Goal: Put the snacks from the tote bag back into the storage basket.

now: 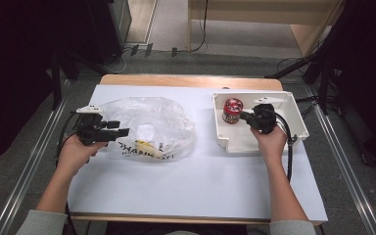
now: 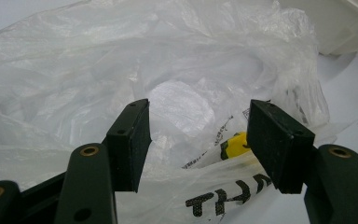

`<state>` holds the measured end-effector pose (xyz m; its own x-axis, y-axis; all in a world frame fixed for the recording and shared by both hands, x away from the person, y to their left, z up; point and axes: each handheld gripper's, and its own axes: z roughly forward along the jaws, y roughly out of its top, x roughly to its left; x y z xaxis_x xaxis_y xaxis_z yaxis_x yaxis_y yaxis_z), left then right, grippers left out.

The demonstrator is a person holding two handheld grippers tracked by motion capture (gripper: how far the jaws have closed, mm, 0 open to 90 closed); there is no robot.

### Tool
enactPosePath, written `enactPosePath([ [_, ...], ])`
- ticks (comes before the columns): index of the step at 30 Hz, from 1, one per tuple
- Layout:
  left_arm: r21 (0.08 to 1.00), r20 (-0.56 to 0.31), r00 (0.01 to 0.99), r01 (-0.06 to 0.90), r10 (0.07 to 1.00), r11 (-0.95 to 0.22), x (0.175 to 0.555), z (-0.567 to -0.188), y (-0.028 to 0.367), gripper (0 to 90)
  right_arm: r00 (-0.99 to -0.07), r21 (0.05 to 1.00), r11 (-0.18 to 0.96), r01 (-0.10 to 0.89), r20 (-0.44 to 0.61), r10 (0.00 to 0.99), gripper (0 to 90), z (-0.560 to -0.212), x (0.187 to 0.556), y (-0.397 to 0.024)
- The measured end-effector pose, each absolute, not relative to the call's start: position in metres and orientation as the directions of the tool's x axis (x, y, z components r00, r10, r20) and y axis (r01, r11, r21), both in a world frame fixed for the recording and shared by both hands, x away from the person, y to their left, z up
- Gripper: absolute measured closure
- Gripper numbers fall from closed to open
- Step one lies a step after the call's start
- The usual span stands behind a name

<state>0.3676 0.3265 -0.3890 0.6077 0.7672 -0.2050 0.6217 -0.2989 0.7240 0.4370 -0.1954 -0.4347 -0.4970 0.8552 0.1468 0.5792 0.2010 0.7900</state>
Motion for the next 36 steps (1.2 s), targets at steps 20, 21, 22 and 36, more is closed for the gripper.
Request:
enactPosePath([
  [20, 0.721, -0.204, 0.608, 0.623, 0.767, -0.302, 0.368, -0.389, 0.327, 41.0, -0.512, 0.783, 0.211, 0.585, 0.155, 0.845, 88.4, -0.433, 0.437, -0.191],
  [21, 0.721, -0.204, 0.608, 0.623, 0.768, -0.302, 0.368, -0.389, 0.327, 40.9, -0.512, 0.784, 0.205, 0.586, 0.162, 0.844, 87.0, -0.432, 0.436, -0.192],
  [22, 0.721, -0.204, 0.608, 0.623, 0.767, -0.303, 0.368, -0.389, 0.327, 40.9, -0.51, 0.784, 0.2, 0.587, 0.166, 0.844, 85.6, -0.431, 0.436, -0.193],
  [36, 0.721, -0.205, 0.609, 0.624, 0.766, -0.302, 0.368, -0.389, 0.327, 40.9, -0.525, 0.789, 0.192, 0.583, 0.186, 0.83, 62.9, -0.412, 0.424, -0.192],
])
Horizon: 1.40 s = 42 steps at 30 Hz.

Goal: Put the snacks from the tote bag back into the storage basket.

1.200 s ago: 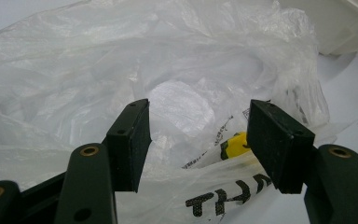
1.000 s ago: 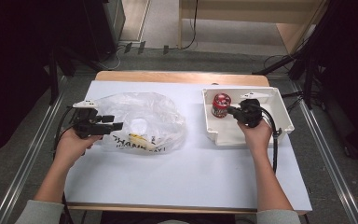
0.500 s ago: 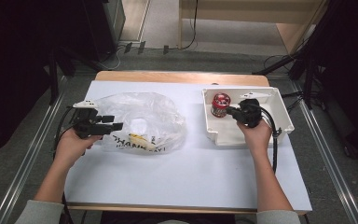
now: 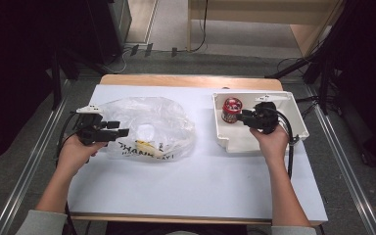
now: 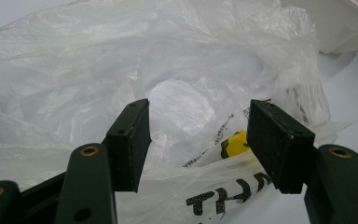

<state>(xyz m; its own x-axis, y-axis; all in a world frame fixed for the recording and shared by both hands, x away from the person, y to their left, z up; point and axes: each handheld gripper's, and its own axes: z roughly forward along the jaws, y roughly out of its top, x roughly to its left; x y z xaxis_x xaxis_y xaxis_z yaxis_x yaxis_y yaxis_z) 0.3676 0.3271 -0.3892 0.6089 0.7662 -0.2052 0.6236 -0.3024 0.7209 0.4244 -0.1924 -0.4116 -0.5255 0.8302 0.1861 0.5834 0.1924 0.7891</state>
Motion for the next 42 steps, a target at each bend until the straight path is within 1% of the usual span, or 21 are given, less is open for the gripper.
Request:
enactPosePath([
  [5, 0.72, -0.204, 0.611, 0.623, 0.765, -0.306, 0.367, -0.389, 0.327, 40.8, -0.536, 0.794, 0.183, 0.579, 0.202, 0.82, 55.1, -0.406, 0.421, -0.189],
  [13, 0.72, -0.206, 0.613, 0.623, 0.763, -0.306, 0.367, -0.389, 0.326, 40.8, -0.561, 0.801, 0.199, 0.564, 0.195, 0.805, 52.4, -0.4, 0.414, -0.181],
  [15, 0.72, -0.205, 0.612, 0.623, 0.764, -0.305, 0.367, -0.389, 0.326, 40.9, -0.574, 0.796, 0.218, 0.565, 0.189, 0.796, 49.7, -0.396, 0.412, -0.176],
  [28, 0.723, -0.208, 0.615, 0.621, 0.761, -0.304, 0.367, -0.389, 0.325, 40.8, -0.628, 0.808, 0.253, 0.532, 0.176, 0.758, 49.3, -0.386, 0.399, -0.152],
  [42, 0.722, -0.209, 0.62, 0.619, 0.757, -0.308, 0.366, -0.388, 0.323, 40.8, -0.678, 0.806, 0.302, 0.508, 0.158, 0.718, 43.0, -0.385, 0.39, -0.126],
])
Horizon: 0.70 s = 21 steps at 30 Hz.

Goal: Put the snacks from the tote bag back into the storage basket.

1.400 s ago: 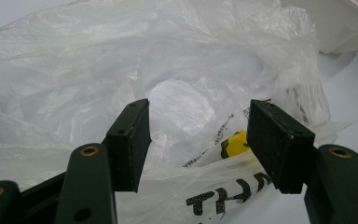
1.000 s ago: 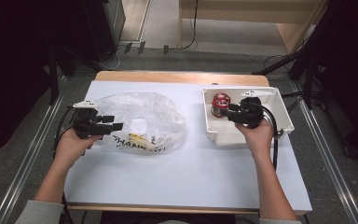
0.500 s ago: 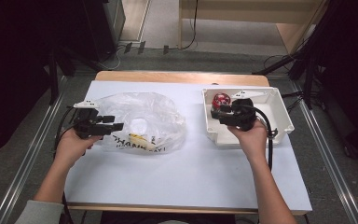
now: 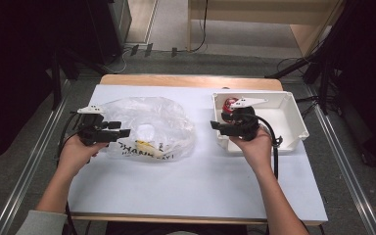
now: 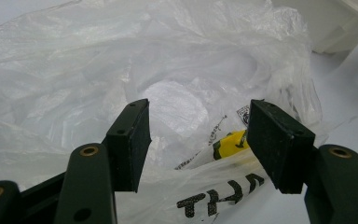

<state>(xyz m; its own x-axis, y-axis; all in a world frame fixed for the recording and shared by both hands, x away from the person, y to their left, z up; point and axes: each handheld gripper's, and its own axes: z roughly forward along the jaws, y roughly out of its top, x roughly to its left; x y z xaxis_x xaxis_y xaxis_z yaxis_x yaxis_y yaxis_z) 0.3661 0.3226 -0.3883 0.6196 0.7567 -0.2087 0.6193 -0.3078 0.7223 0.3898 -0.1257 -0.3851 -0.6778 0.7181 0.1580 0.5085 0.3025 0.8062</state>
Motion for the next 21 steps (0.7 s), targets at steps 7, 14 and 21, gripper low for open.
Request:
enactPosePath([
  [7, 0.724, -0.208, 0.621, 0.617, 0.755, -0.308, 0.366, -0.389, 0.323, 40.8, -0.704, 0.806, 0.322, 0.496, 0.156, 0.693, 42.1, -0.385, 0.385, -0.113],
  [14, 0.723, -0.204, 0.628, 0.614, 0.751, -0.317, 0.365, -0.39, 0.321, 40.8, -0.723, 0.803, 0.341, 0.489, 0.155, 0.673, 41.9, -0.386, 0.38, -0.101],
  [21, 0.721, -0.207, 0.634, 0.614, 0.745, -0.322, 0.365, -0.391, 0.319, 40.6, -0.748, 0.801, 0.361, 0.478, 0.155, 0.646, 42.2, -0.39, 0.374, -0.087],
])
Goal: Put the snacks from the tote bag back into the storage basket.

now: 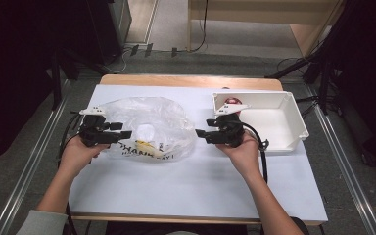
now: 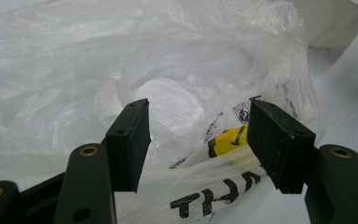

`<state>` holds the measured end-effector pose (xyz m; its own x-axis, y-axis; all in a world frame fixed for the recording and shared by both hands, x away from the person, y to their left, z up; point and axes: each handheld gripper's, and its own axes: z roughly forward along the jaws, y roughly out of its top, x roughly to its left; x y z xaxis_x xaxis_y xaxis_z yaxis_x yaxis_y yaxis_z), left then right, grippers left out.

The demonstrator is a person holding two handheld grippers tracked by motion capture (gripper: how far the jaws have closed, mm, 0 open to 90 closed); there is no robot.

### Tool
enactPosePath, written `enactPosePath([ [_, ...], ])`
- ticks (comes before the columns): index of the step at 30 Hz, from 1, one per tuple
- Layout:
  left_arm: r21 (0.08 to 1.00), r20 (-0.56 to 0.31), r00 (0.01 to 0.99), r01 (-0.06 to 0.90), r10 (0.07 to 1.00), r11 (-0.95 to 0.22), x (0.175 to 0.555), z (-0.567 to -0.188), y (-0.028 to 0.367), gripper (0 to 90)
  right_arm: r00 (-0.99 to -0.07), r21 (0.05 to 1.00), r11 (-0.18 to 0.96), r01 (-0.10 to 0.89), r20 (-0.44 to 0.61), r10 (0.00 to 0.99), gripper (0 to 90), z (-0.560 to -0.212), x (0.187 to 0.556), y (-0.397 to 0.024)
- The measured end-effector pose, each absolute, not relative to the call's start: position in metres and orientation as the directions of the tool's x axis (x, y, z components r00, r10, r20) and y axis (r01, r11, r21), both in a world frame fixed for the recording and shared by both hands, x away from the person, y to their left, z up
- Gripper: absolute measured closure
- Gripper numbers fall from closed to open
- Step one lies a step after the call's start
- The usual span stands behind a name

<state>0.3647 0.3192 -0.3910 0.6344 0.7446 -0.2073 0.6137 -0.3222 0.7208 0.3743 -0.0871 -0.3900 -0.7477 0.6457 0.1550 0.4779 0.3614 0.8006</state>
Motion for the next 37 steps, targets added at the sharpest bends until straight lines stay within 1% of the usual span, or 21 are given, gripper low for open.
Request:
enactPosePath([
  [11, 0.719, -0.21, 0.645, 0.611, 0.734, -0.331, 0.363, -0.393, 0.317, 40.3, -0.777, 0.798, 0.388, 0.461, 0.152, 0.611, 42.4, -0.396, 0.368, -0.069],
  [20, 0.716, -0.208, 0.654, 0.608, 0.728, -0.342, 0.363, -0.394, 0.314, 40.1, -0.788, 0.786, 0.405, 0.467, 0.163, 0.594, 41.2, -0.403, 0.364, -0.054],
  [37, 0.718, -0.215, 0.661, 0.606, 0.719, -0.343, 0.363, -0.394, 0.313, 39.9, -0.789, 0.773, 0.42, 0.475, 0.163, 0.593, 39.5, -0.409, 0.366, -0.049],
])
